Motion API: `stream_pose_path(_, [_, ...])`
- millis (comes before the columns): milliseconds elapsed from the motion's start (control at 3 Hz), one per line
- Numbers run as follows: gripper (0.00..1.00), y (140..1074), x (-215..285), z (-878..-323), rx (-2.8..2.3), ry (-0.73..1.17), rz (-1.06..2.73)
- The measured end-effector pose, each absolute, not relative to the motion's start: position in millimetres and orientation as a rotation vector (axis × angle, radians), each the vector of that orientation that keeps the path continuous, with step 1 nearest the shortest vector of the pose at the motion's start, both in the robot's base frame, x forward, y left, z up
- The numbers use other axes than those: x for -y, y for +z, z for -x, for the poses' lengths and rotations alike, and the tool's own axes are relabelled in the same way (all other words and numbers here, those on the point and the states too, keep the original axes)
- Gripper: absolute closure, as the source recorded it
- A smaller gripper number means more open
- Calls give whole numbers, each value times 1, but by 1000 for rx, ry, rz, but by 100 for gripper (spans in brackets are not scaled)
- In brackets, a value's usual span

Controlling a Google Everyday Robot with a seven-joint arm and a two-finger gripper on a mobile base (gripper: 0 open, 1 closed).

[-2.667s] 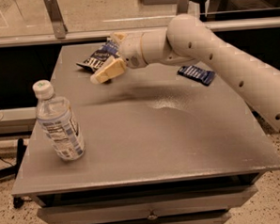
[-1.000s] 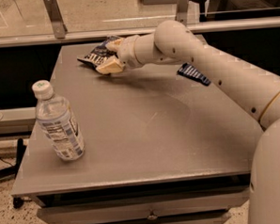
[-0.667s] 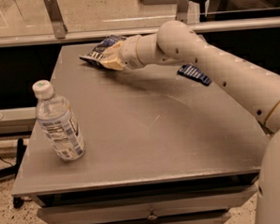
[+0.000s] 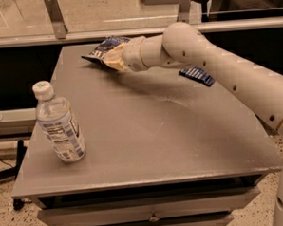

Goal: Move blue chip bag near blue plastic bottle

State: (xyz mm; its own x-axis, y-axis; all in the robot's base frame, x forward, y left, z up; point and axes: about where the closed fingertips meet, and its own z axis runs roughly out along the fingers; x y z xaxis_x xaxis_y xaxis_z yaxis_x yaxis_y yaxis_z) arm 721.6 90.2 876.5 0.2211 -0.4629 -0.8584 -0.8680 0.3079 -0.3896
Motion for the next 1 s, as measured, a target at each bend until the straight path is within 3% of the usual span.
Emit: stream_pose_path(1000, [100,891,-86,-670,-1397,535,1347])
